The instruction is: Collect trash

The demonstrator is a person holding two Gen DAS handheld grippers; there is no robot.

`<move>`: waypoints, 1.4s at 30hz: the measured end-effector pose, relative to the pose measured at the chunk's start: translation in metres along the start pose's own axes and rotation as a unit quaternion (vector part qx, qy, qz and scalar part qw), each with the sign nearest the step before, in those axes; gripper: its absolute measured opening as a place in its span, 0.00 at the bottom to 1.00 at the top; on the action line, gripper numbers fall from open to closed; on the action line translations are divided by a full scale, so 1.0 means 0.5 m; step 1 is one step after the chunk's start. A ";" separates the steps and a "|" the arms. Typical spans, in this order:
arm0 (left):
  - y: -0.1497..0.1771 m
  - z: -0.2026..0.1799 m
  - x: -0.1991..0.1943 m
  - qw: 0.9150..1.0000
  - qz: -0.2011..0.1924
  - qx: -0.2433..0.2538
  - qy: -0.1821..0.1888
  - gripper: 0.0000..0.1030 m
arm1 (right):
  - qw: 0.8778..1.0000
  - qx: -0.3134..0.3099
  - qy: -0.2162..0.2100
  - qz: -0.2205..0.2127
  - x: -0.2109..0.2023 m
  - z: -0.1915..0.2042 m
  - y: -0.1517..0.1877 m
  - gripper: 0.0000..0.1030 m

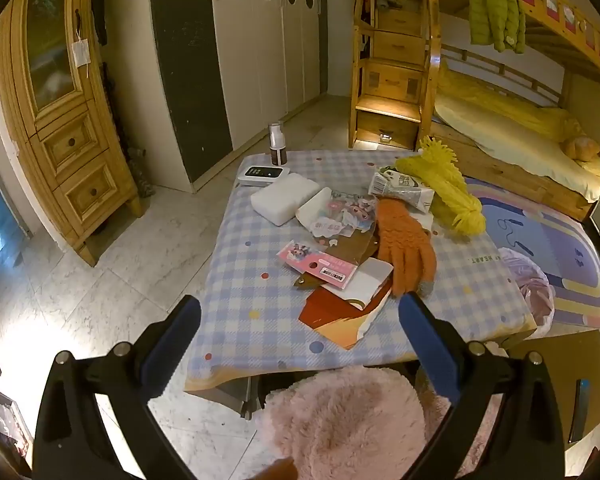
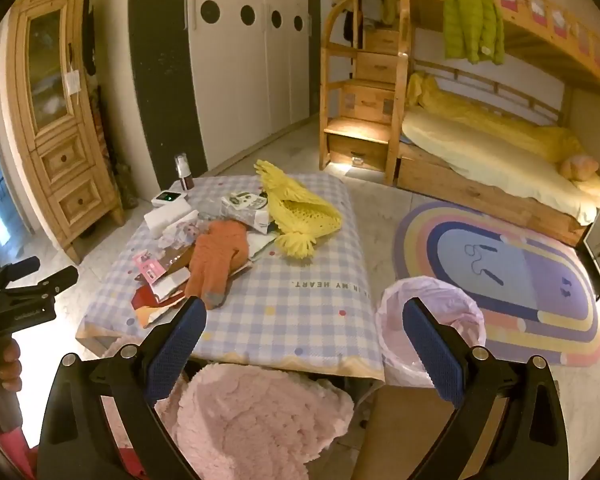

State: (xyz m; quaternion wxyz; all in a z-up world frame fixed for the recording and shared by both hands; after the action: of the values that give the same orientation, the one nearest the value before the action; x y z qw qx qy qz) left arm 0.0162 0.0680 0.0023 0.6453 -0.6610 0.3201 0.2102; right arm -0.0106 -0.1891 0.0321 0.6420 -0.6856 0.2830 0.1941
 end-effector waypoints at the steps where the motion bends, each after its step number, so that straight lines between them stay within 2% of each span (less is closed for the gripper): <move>1: 0.000 0.000 0.000 1.000 0.000 0.000 0.000 0.93 | 1.000 -0.001 -0.001 -0.002 0.003 -0.003 0.007 0.95; 42: 0.014 0.003 0.005 1.000 0.004 -0.003 0.001 0.93 | 1.000 0.000 0.000 0.001 0.010 0.008 0.004 0.95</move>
State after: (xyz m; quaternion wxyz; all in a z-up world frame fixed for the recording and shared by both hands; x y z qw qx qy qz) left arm 0.0132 0.0694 -0.0044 0.6419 -0.6622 0.3226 0.2130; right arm -0.0080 -0.1860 0.0270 0.6421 -0.6852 0.2837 0.1943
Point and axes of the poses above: each gripper's, at about its wrist camera, not at the fingertips, and x roughly the way its jaws point, z to its left, y to its underside, the point moved 3 cm from there along x, roughly the way its jaws point, and after that the axes turned 11 degrees about y, right-handed, at the moved point
